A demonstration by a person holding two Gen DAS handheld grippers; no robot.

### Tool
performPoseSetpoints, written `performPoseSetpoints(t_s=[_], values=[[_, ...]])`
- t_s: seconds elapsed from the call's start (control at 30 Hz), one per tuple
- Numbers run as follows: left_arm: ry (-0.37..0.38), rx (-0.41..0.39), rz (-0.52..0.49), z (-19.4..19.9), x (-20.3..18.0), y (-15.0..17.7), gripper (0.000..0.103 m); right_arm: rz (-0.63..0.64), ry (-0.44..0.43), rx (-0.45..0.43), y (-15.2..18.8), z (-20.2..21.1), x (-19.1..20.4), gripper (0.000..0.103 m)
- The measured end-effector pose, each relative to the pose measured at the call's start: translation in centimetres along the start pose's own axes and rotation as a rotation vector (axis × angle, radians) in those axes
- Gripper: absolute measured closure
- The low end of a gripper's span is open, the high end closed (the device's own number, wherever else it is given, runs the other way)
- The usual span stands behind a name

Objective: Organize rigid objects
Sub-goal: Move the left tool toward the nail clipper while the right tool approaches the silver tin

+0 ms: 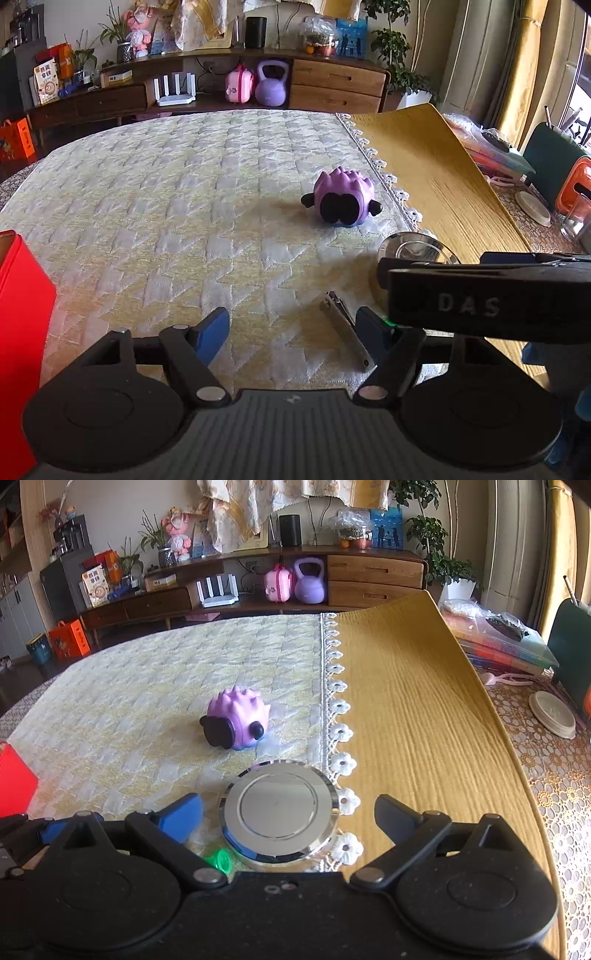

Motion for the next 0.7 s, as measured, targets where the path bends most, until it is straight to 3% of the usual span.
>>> performPoseSetpoints(t_s=[0.23,0.47,0.6,0.7], values=[[0.021,-0.026,-0.014,-0.1,-0.7,-0.3,0.06,0.005,0.025,0.018,0.1,-1.1,0.1,0.008],[0.018,-0.033,-0.017,0.0,0.1,-0.3,0.071,-0.016,-0.008,0.025,0.2,-1.3,-0.4,0.026],[-0.004,-0.003,0.006,-0.5,1.4,-0.1,0.087,-0.033,-0.018,0.019,0.3,-1.2,-0.9,0.026],[-0.003,-0.007,-0.003,-0.3,1.7,0.0,0.09,-0.037,-0.024,0.017,0.4,-1.0,-1.1,0.026]])
Point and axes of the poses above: each gripper's, at about its wrist camera, not at the fingertips, and z roughly against the way its jaws point, x to its left, y to its underside, the point moved 5 cm from there along -z, roughly the way its jaws point, and after that the axes turned 2 degrees about y, right-handed, at the moved point
